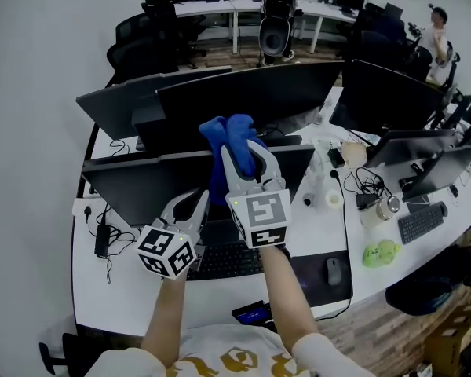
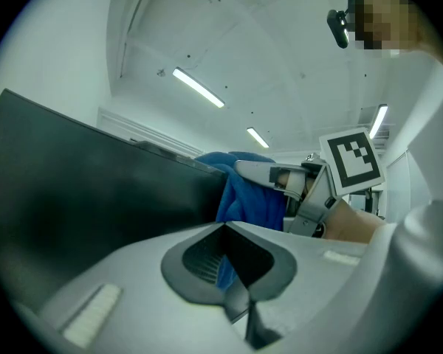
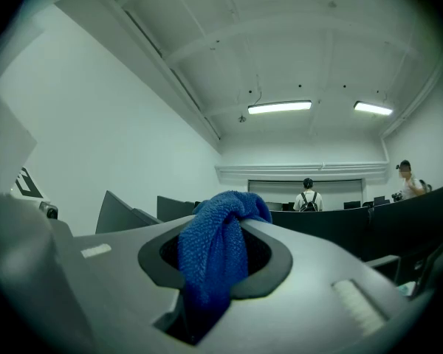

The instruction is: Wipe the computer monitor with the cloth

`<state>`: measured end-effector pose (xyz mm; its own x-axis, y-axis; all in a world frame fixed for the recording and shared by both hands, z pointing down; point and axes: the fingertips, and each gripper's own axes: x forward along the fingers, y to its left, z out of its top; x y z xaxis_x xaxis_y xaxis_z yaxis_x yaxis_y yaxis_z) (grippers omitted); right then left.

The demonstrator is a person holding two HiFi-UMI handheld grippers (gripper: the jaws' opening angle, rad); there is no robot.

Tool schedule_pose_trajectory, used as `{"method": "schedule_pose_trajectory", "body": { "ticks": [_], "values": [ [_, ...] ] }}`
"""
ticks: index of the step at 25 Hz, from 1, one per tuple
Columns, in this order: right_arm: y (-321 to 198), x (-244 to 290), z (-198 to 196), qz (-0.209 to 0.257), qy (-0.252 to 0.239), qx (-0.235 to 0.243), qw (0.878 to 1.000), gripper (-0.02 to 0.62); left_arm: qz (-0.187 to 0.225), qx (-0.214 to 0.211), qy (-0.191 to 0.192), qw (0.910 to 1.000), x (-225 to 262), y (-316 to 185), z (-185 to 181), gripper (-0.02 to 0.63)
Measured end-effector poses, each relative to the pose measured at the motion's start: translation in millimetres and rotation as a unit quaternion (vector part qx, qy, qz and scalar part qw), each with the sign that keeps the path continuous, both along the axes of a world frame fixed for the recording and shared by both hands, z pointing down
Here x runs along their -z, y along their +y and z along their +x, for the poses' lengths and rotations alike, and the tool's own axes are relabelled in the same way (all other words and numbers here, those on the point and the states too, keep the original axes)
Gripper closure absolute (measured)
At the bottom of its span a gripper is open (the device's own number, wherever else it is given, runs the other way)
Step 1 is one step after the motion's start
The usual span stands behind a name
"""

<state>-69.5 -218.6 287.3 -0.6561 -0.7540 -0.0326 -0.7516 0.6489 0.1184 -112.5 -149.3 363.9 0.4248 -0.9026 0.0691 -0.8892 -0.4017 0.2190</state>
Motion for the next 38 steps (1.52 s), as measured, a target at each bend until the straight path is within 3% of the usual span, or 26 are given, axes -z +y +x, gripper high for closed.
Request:
{"method": "schedule_pose_trajectory", "body": {
  "ticks": [13, 38],
  "values": [
    [-9, 3, 33, 0.003, -0.011, 0.01, 1.0, 0.476, -0.008, 0.003, -0.007, 0.9999, -10, -14, 34, 0.606],
    [-33, -1, 102, 0.006, -0.039, -0.05, 0.998, 0.476, -0.017, -0.018, -0.008, 0.9997, -25, -28, 50, 0.606]
  ]
}}
